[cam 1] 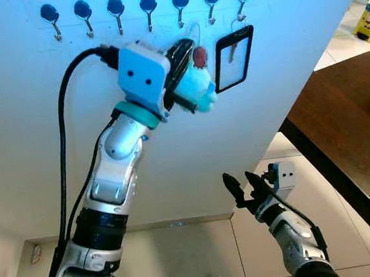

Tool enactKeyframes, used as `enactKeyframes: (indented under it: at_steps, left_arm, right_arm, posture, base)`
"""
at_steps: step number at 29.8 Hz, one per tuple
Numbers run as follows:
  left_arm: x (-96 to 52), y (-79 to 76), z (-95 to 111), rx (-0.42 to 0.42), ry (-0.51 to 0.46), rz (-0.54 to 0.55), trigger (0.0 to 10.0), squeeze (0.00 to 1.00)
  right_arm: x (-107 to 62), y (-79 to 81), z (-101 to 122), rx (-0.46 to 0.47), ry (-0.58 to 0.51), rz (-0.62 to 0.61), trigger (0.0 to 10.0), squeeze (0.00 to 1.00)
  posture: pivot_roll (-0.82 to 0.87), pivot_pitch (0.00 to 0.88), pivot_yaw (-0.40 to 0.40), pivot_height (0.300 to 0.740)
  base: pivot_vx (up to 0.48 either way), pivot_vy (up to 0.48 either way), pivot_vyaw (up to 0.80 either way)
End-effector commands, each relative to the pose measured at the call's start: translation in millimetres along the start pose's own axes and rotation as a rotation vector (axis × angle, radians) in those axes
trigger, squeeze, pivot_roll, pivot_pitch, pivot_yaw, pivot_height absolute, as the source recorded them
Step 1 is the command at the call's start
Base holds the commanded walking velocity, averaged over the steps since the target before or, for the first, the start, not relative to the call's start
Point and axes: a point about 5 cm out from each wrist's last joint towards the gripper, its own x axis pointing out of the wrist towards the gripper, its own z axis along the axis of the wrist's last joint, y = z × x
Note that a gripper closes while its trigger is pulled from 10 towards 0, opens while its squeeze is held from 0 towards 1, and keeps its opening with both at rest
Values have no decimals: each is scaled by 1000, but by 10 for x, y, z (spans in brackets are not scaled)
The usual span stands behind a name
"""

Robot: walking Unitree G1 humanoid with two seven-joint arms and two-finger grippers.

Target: Hang keys on a hook

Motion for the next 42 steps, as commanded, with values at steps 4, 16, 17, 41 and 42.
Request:
enactKeyframes:
  at_steps: [4,16,17,41,42]
  left_arm:
    - [32,-23,10,8,-10,-9,10000,0]
    - [133,-199,24,-36,-27,-66,10000,0]
    - [145,-210,32,-38,-31,-69,10000,0]
    - [234,-240,-37,-44,2,-82,10000,0]
    - [237,-239,-37,-43,2,-81,10000,0]
  right_arm:
    - [-19,11,-77,20,23,-14,10000,0]
    - [-10,17,-64,21,13,-16,10000,0]
    - [-10,18,-63,21,12,-17,10000,0]
    - [-19,48,-57,20,-7,-17,10000,0]
    - [-24,45,-60,19,-6,-18,10000,0]
  posture:
    - [-92,64,85,740]
    - [-100,66,92,740]
    - [-103,65,92,740]
    - [-124,76,107,740]
    - [-124,76,107,740]
  base:
    - [0,0,0]
    - [0,0,0]
    - [0,0,0]
    - [0,0,0]
    - [0,0,0]
